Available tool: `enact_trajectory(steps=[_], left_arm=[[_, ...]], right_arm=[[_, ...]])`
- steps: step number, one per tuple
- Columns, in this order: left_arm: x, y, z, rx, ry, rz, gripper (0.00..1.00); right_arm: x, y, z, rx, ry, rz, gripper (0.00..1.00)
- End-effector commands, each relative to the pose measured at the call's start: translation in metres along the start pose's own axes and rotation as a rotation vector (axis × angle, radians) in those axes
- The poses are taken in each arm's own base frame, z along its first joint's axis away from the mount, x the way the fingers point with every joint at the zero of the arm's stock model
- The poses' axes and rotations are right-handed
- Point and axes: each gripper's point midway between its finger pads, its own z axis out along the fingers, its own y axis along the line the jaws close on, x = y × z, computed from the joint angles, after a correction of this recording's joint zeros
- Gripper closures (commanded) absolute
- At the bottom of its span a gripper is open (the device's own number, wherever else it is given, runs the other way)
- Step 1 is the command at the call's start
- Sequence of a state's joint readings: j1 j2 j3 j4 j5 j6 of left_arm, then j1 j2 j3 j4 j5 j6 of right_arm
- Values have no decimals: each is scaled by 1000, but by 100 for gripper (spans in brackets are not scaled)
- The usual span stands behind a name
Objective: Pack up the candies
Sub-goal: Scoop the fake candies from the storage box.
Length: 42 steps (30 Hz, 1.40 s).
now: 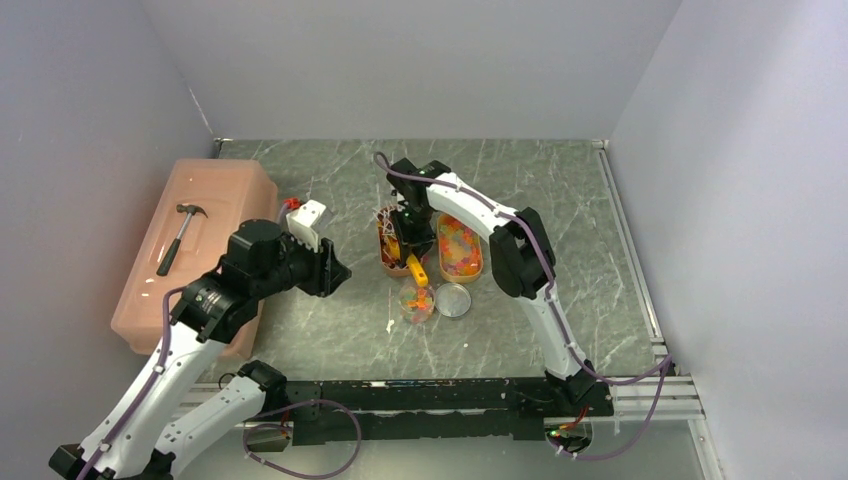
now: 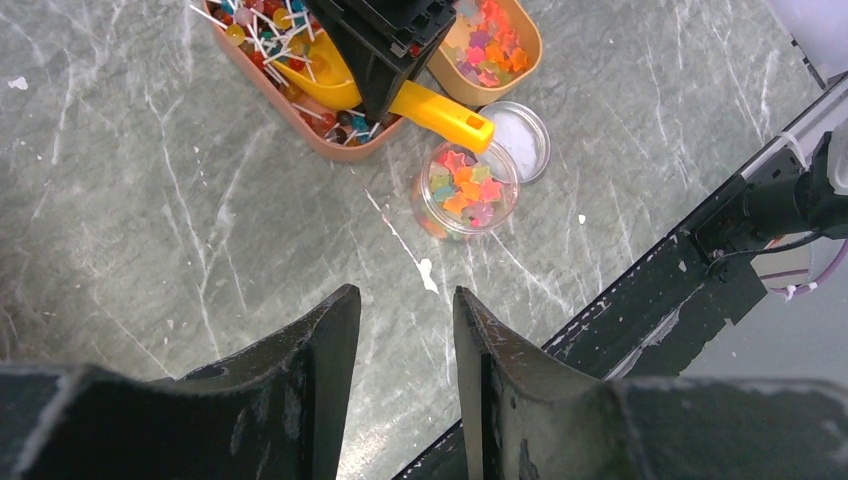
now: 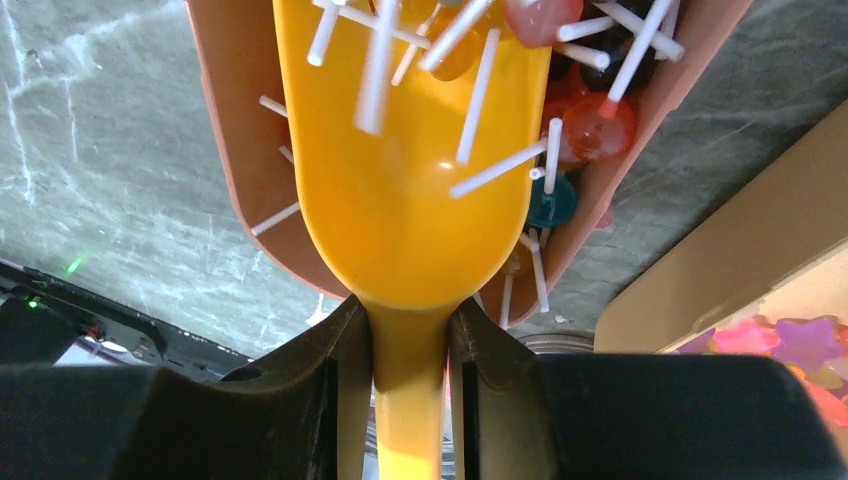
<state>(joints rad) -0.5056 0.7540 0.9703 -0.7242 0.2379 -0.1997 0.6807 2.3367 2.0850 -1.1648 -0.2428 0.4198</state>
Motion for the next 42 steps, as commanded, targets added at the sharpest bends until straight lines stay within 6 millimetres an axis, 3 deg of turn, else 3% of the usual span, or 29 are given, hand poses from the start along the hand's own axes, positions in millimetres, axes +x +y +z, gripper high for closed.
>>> enact_trajectory(steps=[1, 20, 42], left_arm=[[-2, 2, 3, -9, -2, 4, 55], [2, 8, 10, -37, 25, -2, 56], [7, 15, 17, -68, 53, -4, 57]], right_arm=[[-13, -4, -10, 17, -98, -18, 100], [-8, 0, -18, 58, -264, -145, 100], [0, 0, -45, 102, -475, -248, 100]])
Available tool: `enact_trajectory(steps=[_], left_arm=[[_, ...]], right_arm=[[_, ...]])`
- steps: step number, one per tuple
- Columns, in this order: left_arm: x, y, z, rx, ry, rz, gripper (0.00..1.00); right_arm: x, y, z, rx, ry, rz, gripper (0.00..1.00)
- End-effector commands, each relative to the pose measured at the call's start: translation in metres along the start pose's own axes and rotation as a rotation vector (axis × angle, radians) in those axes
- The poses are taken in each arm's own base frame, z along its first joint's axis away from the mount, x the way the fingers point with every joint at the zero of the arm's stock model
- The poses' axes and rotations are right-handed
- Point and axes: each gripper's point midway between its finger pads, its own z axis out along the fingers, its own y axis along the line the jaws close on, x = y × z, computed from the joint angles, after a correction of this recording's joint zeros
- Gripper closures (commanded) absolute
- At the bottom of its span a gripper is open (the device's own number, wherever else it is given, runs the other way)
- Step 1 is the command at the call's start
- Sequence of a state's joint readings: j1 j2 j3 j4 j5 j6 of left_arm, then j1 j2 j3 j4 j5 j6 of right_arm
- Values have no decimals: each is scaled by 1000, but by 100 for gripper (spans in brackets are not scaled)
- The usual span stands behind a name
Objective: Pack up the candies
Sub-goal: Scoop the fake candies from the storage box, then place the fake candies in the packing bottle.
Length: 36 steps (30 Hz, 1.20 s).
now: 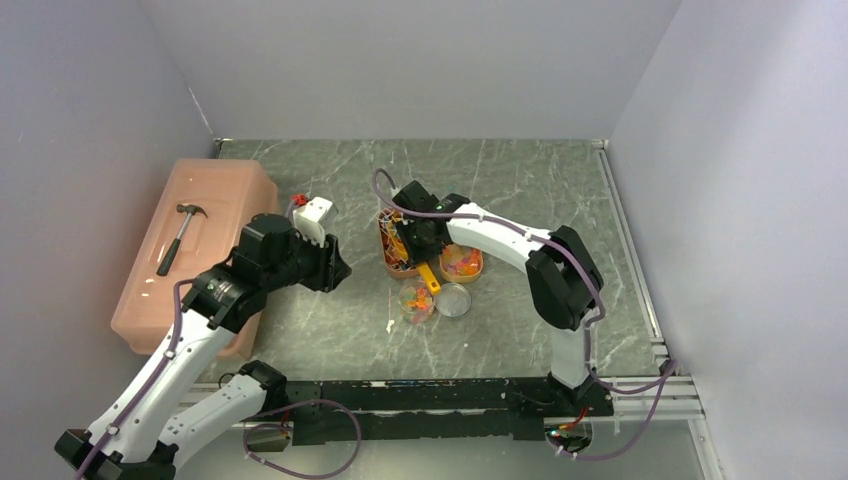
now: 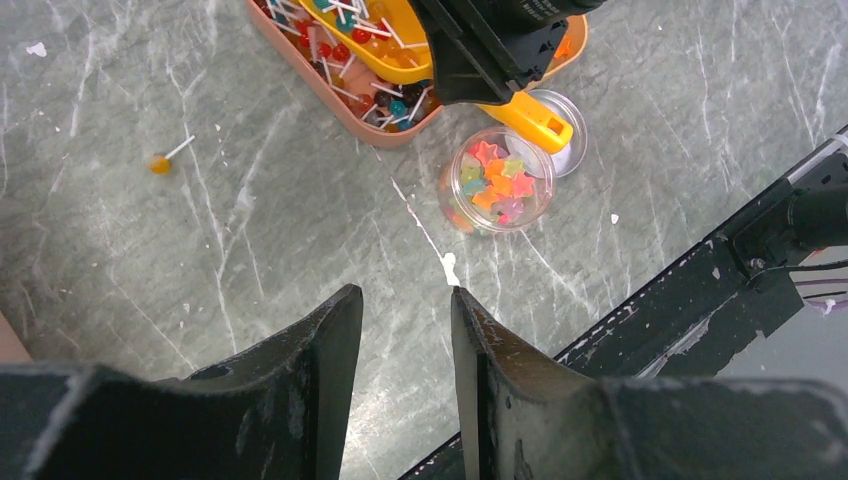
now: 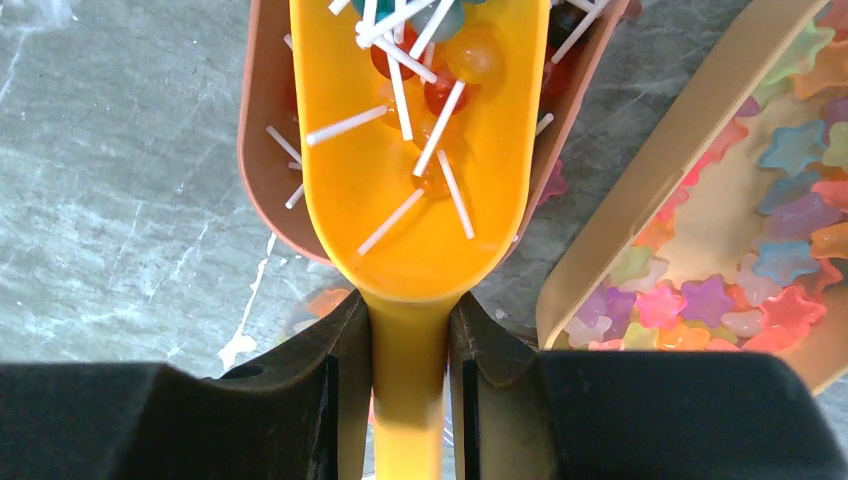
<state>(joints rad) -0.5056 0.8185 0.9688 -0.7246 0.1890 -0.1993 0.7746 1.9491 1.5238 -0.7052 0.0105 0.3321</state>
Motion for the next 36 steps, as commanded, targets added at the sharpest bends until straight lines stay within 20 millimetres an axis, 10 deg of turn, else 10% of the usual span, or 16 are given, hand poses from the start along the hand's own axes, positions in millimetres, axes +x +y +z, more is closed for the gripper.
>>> enact_trajectory(steps=[1, 19, 36], left_arm=[[0, 2, 3, -11, 0, 9, 57], [1, 9, 7, -44, 13, 9, 57], [0, 11, 4, -57, 2, 10, 57]], right_arm=[[-26, 2, -24, 4, -145, -33, 100], [2, 9, -93, 7, -282, -130, 100], [106, 36, -140, -78, -94, -199, 100]])
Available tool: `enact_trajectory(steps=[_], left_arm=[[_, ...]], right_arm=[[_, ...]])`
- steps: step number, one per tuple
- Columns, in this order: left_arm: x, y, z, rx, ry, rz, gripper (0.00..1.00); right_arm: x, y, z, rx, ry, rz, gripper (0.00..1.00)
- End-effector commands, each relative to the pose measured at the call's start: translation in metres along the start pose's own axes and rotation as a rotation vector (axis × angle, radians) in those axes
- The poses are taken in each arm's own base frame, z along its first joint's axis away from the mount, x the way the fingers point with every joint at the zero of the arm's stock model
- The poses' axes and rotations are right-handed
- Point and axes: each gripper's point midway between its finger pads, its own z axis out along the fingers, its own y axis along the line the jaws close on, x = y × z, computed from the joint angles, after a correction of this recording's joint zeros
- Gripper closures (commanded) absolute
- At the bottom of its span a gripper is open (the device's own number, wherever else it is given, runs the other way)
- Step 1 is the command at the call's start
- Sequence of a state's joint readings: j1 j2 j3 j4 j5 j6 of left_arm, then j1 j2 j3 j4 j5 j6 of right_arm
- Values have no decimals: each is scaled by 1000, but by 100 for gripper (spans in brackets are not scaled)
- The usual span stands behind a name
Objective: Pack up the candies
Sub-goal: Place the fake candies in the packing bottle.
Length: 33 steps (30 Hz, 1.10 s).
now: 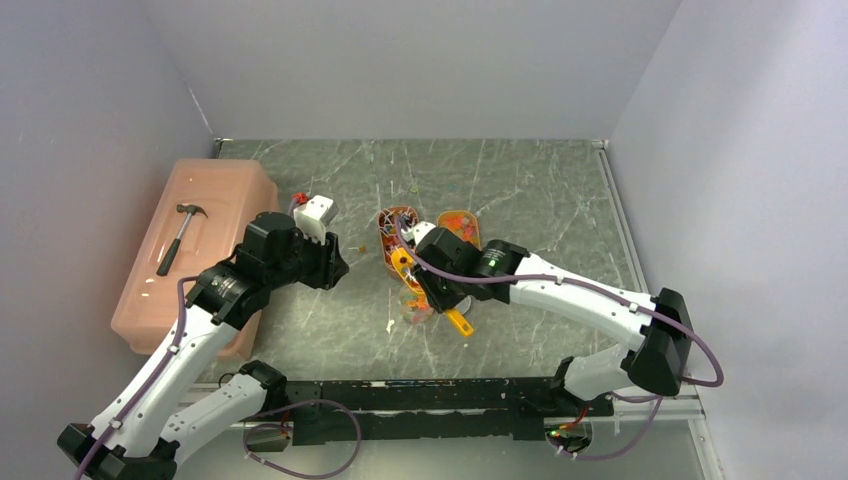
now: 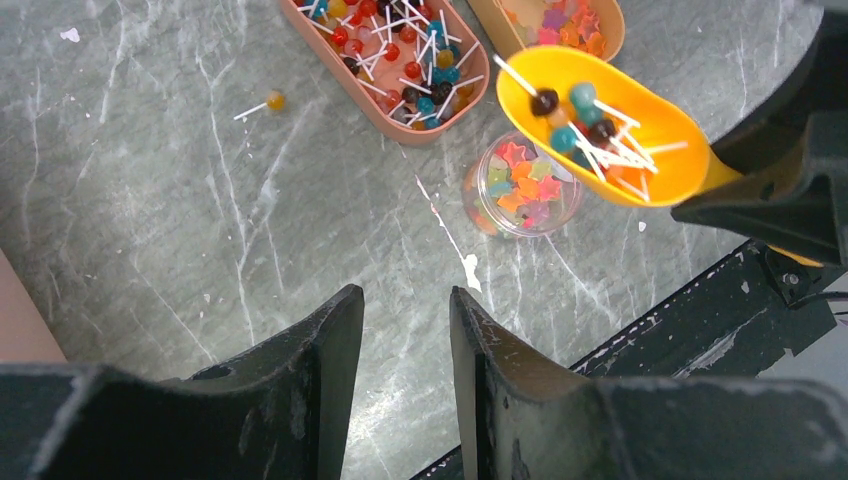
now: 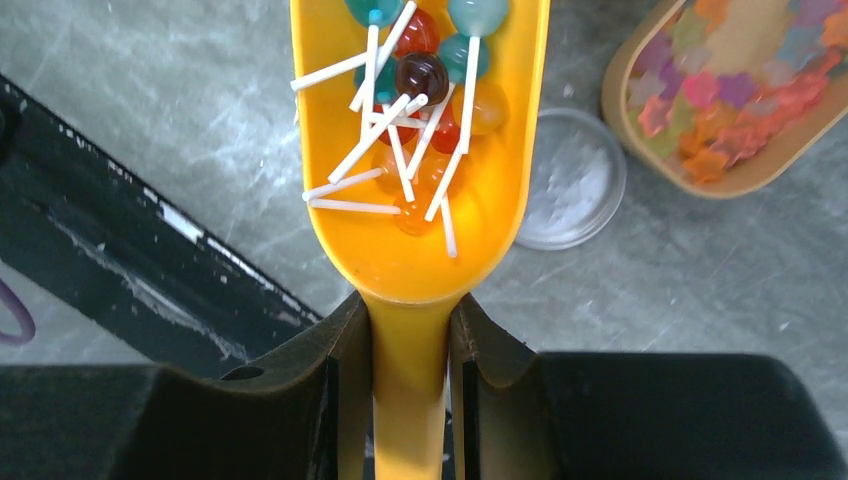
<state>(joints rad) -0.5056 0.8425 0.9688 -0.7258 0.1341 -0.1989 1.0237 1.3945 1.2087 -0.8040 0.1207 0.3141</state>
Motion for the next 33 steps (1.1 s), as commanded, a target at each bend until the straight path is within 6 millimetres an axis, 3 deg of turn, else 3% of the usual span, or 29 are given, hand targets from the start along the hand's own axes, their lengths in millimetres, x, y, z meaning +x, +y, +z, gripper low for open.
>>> enact_trajectory(steps=[1, 11, 24, 33], left_arm=[[-2, 0, -2, 1, -15, 14, 57], [-5, -2, -6, 8, -32, 14, 58], [-7, -4, -11, 13, -52, 16, 58], [-9, -5, -14, 20, -64, 17, 58]], right_arm=[[26, 9, -16, -25, 64, 34, 100], [72, 13, -21, -37, 229, 75, 100], [92, 20, -24, -38, 427, 68, 100], [91, 20, -29, -53, 513, 76, 100]])
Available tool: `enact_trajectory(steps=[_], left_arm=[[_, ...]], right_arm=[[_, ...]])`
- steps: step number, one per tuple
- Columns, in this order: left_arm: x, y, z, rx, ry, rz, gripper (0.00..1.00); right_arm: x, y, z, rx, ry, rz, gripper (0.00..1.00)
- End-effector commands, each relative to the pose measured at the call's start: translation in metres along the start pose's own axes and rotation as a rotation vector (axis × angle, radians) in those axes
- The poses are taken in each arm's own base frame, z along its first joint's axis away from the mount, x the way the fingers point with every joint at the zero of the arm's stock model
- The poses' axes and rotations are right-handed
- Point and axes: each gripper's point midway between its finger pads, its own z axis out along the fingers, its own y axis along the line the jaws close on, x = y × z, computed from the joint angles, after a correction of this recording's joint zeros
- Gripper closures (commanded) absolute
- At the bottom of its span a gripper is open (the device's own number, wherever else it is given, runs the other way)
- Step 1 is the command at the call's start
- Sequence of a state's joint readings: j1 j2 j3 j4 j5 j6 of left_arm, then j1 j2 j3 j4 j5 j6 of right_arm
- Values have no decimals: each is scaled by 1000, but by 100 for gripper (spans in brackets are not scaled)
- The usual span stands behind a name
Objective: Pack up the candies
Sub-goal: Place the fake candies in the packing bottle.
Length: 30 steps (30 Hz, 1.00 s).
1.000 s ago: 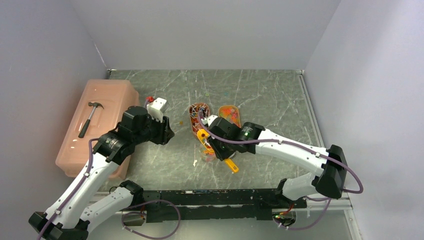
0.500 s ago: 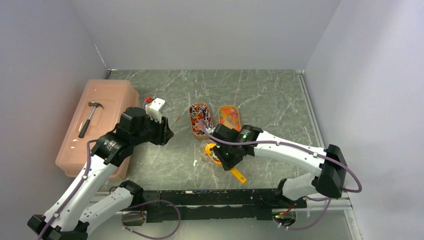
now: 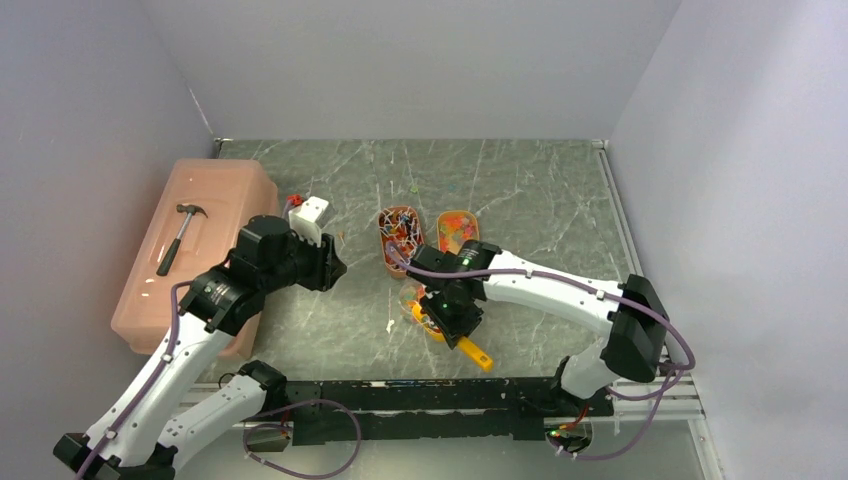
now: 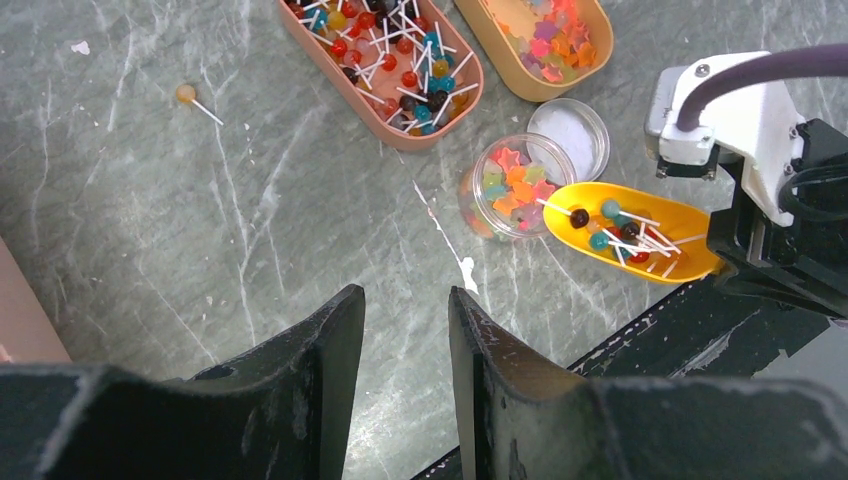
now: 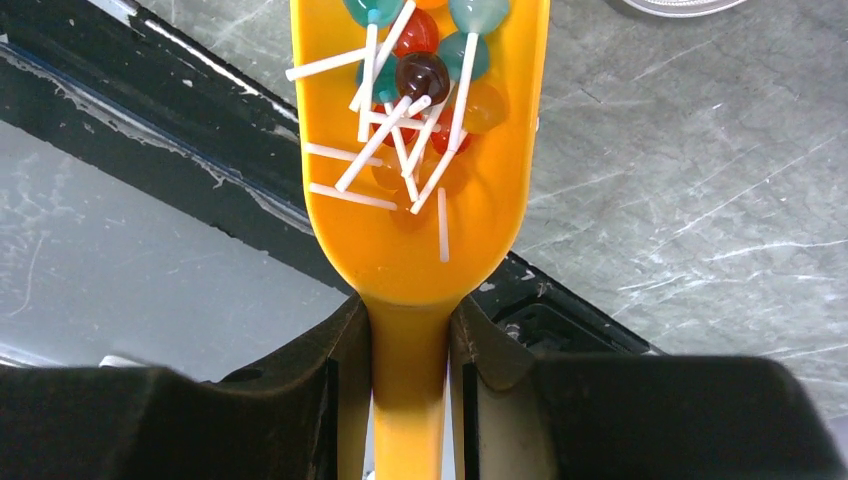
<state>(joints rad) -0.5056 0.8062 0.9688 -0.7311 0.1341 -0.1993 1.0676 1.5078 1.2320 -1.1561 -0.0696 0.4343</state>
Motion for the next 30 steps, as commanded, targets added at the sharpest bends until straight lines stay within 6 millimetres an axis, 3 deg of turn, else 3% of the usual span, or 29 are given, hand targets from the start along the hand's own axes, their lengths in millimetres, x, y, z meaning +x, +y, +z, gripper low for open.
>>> enact_trajectory(steps=[1, 17, 30], left_arm=[[-6, -4, -6, 16, -35, 13, 58], [-9, -5, -12, 17, -63, 14, 57], [-13, -6, -21, 22, -99, 18, 57]], right_arm=[[0, 2, -15, -29, 39, 10, 100], [-9, 7, -37, -120, 177, 60, 100], [-4, 15, -46, -224, 306, 130, 100]])
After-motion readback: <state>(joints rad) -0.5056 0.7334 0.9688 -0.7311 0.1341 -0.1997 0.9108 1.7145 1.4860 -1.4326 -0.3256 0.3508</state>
